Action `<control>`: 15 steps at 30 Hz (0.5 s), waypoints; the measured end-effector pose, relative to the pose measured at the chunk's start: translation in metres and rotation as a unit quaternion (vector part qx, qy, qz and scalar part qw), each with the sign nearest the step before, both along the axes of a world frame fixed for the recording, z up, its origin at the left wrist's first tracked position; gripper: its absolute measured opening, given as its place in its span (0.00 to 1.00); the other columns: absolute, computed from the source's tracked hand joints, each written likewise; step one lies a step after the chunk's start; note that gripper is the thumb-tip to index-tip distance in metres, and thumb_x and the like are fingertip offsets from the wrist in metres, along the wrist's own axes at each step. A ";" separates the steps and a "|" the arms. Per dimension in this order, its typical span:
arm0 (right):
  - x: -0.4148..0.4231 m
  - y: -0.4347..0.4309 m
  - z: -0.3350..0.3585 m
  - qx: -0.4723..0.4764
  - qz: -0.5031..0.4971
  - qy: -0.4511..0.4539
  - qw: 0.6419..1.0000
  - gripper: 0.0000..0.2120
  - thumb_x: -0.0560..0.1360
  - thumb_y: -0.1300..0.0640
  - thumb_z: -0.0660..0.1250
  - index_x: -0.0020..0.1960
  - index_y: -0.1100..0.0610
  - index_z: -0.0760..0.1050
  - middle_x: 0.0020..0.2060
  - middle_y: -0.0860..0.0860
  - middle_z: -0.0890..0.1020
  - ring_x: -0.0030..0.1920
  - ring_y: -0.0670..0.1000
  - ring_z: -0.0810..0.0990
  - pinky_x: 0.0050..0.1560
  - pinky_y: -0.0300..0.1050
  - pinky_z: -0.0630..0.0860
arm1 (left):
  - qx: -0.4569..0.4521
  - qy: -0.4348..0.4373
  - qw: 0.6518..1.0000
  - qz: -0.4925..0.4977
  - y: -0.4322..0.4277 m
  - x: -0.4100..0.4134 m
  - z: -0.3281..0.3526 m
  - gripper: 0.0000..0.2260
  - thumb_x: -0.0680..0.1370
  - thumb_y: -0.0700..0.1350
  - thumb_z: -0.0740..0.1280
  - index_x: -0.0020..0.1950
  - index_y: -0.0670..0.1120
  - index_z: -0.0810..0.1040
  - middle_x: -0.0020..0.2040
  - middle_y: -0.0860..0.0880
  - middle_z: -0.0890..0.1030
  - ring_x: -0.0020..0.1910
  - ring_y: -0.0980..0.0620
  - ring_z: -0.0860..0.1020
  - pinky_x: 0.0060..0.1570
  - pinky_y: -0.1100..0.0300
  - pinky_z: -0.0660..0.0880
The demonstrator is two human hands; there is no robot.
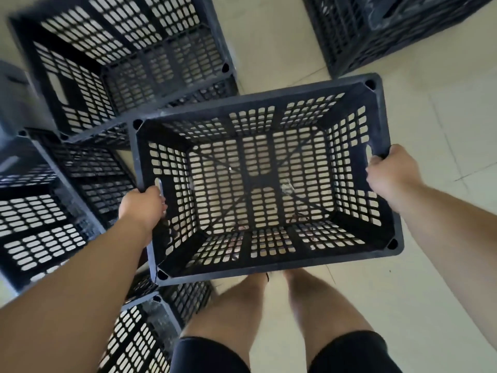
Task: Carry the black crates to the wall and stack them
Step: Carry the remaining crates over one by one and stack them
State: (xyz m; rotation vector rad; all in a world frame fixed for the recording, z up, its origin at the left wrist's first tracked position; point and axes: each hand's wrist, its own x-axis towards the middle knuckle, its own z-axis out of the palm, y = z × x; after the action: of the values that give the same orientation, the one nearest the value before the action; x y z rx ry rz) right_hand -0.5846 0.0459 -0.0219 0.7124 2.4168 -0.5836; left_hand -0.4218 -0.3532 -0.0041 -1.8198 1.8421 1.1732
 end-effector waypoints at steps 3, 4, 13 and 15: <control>0.011 0.019 0.062 0.010 -0.005 -0.002 1.000 0.11 0.81 0.53 0.58 0.58 0.59 0.71 0.49 0.60 0.81 0.48 0.65 0.82 0.49 0.61 0.82 | 0.004 0.006 1.000 -0.005 0.011 -0.007 0.060 0.07 0.79 0.46 0.61 0.48 0.45 0.76 0.40 0.45 0.79 0.35 0.47 0.76 0.45 0.52 0.75; 0.015 0.024 0.086 0.009 -0.010 0.000 1.000 0.11 0.81 0.54 0.58 0.59 0.60 0.71 0.49 0.60 0.81 0.47 0.65 0.82 0.48 0.59 0.82 | 0.004 0.008 1.000 -0.010 0.014 -0.009 0.081 0.07 0.77 0.48 0.61 0.47 0.45 0.76 0.40 0.44 0.80 0.35 0.46 0.76 0.46 0.50 0.75; 0.052 0.074 0.279 0.030 -0.059 0.031 0.997 0.08 0.83 0.57 0.56 0.57 0.61 0.69 0.45 0.59 0.77 0.36 0.56 0.75 0.35 0.48 0.69 | -0.012 0.039 0.996 -0.078 0.046 -0.047 0.251 0.11 0.78 0.46 0.63 0.49 0.40 0.80 0.37 0.44 0.81 0.35 0.45 0.77 0.43 0.51 0.77; 0.062 0.082 0.315 0.039 -0.079 0.040 0.995 0.08 0.83 0.57 0.56 0.59 0.61 0.69 0.44 0.58 0.76 0.34 0.54 0.73 0.33 0.48 0.67 | -0.013 0.050 0.993 -0.104 0.052 -0.054 0.281 0.12 0.77 0.48 0.62 0.48 0.40 0.79 0.38 0.44 0.81 0.35 0.44 0.78 0.46 0.48 0.78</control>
State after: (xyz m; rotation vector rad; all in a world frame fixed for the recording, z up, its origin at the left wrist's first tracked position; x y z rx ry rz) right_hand -0.5229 0.1282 0.2933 0.9362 2.4844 -0.5932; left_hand -0.4753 -0.3009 0.2770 -1.5618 2.0536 1.1882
